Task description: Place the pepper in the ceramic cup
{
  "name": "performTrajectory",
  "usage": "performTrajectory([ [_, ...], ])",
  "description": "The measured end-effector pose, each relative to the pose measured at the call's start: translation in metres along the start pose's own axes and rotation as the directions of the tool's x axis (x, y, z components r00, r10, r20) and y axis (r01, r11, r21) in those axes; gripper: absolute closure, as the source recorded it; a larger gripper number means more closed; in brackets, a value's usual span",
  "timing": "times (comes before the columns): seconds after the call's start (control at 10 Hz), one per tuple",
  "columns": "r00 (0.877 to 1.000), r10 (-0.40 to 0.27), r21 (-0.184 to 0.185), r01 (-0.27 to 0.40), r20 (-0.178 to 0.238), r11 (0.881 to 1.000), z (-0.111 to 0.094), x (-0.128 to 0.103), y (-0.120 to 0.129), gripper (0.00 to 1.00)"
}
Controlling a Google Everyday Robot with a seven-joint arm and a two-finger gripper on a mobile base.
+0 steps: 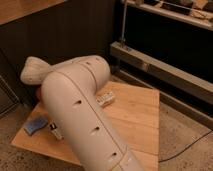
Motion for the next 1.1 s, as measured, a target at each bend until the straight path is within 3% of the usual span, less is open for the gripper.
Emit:
performTrajectory([
  [0.1,1.000,-0.006,0.001,0.006,0.003,1.000,0.001,-0.005,0.001,0.97],
  [0.8,0.999,-0.037,0.010,0.037,-0.030,0.999,0.008,-0.021,0.011,0.26],
  [0.9,0.999,-0.036,0.010,0.036,-0.031,0.999,0.008,-0.022,0.012,0.20],
  [1.1,0.999,-0.028,0.009,0.028,-0.030,1.000,0.007,-0.022,0.011,0.20],
])
